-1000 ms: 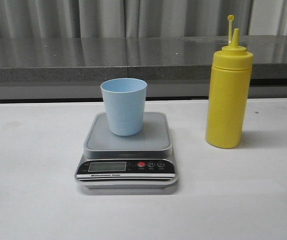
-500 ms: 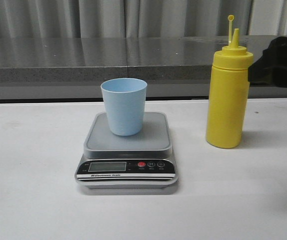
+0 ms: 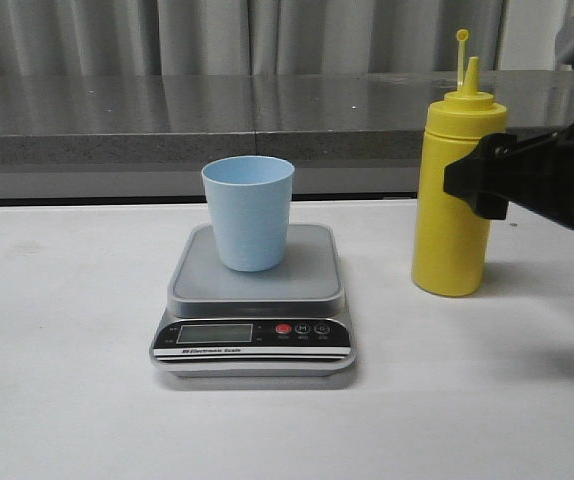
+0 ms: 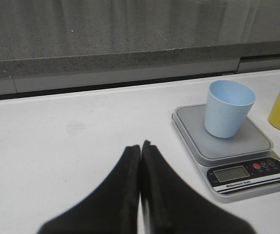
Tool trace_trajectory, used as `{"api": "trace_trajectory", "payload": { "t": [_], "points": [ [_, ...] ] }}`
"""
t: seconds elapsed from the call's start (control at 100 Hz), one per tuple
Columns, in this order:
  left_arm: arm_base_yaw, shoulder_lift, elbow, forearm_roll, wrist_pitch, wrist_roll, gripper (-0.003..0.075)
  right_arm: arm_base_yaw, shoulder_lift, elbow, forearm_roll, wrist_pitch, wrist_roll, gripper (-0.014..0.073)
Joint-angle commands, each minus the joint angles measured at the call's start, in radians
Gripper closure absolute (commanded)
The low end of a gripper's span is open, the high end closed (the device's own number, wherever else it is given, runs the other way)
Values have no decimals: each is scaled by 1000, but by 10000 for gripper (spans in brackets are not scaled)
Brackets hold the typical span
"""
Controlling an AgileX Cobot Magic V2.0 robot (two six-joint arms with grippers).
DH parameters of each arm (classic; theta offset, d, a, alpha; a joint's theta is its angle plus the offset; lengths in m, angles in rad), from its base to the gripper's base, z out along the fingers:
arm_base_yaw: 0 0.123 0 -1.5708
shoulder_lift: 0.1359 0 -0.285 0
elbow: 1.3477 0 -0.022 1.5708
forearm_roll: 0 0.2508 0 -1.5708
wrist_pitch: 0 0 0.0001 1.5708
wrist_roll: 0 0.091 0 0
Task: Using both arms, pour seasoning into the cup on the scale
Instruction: 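Move the right gripper to the yellow squeeze bottle and grasp its body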
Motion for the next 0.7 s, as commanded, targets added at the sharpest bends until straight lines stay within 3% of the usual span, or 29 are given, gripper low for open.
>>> {"api": "trace_trajectory", "payload": {
  "t": [0.0,0.69],
  "points": [
    [3,9,-27,-13,-76,-9,741,0,13,-39,-31,-122,4,-41],
    [3,9,-27,-13,-76,-9,741,0,184,-222,-60,-141,4,-41]
  ]
}}
